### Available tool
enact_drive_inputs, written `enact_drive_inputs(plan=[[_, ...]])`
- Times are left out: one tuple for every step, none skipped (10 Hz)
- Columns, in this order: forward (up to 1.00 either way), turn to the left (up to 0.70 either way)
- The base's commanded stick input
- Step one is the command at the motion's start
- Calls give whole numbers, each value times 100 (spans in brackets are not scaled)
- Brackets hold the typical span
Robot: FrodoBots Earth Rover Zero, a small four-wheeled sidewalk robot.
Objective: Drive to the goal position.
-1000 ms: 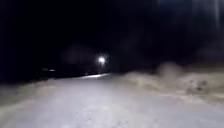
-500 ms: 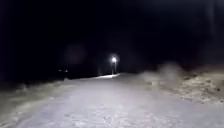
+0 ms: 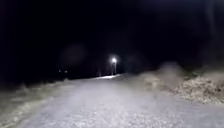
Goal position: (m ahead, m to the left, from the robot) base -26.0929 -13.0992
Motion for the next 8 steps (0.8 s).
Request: enact_drive_inputs(plan=[[98, -27], [96, -29], [95, -34], [95, -34], [95, -34], [93, -33], [92, -33], [92, -33]])
